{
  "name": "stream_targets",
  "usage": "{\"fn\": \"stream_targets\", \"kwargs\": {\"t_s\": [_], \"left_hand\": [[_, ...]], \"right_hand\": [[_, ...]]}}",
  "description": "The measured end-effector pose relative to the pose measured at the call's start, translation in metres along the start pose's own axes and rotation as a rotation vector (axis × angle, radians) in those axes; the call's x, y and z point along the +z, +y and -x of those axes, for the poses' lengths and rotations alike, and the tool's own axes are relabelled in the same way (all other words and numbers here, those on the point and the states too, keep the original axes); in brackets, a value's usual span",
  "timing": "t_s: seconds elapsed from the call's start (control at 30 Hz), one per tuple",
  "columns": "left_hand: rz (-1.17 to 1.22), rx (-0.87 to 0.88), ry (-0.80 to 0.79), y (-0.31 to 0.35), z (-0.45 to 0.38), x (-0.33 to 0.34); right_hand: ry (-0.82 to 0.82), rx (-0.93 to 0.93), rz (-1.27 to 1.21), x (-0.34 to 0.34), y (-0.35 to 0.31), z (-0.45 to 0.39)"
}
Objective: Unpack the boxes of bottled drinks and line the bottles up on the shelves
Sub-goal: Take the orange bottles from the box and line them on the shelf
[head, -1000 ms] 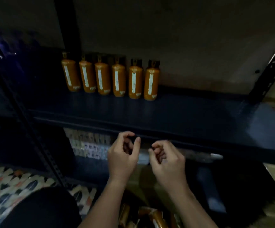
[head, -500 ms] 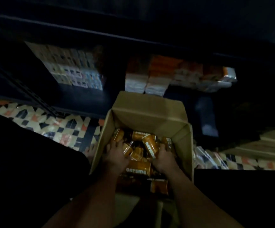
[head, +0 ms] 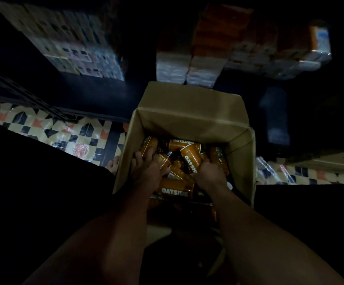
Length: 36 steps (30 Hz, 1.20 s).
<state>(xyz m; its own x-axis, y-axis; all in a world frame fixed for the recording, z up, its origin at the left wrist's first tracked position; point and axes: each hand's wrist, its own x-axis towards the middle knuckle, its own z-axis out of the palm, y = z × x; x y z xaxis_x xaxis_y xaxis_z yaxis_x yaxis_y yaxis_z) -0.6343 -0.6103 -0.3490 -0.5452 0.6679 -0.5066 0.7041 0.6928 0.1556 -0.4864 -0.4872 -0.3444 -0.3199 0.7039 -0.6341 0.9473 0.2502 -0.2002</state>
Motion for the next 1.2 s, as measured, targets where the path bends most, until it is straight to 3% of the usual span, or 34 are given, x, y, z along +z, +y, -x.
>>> {"fn": "stream_targets", "kwargs": {"t_s": [0.17, 0.3, 0.47, 0.73, 0.87, 1.0, 1.2], "left_hand": [[0.082, -0.016, 0.085, 0.004, 0.004, 0.000], [0.445, -0.116, 0.064, 0.011, 0.010, -0.010], [0.574, -0.086, 0.047, 0.015, 0.016, -0.016], [0.799, -0.086, 0.240, 0.024, 0.030, -0.042], [0.965, -0.012, 0.355, 0.032, 0.035, -0.073], [0.955, 0.141, 0.446, 0.046, 0.045, -0.113], [0.973, 0.396, 0.621, 0.066, 0.074, -0.180]], "right_hand": [[0.059, -0.040, -0.039, -0.003, 0.005, 0.003], [0.100, -0.051, -0.091, -0.012, 0.001, 0.011], [0.142, -0.019, -0.266, -0.026, -0.007, 0.024], [0.330, -0.068, -0.686, -0.042, -0.006, 0.045], [0.353, -0.084, -1.031, -0.062, -0.008, 0.056], [0.305, -0.176, -1.358, -0.099, -0.014, 0.071], [0.261, -0.556, -1.450, -0.160, -0.033, 0.108]]}}
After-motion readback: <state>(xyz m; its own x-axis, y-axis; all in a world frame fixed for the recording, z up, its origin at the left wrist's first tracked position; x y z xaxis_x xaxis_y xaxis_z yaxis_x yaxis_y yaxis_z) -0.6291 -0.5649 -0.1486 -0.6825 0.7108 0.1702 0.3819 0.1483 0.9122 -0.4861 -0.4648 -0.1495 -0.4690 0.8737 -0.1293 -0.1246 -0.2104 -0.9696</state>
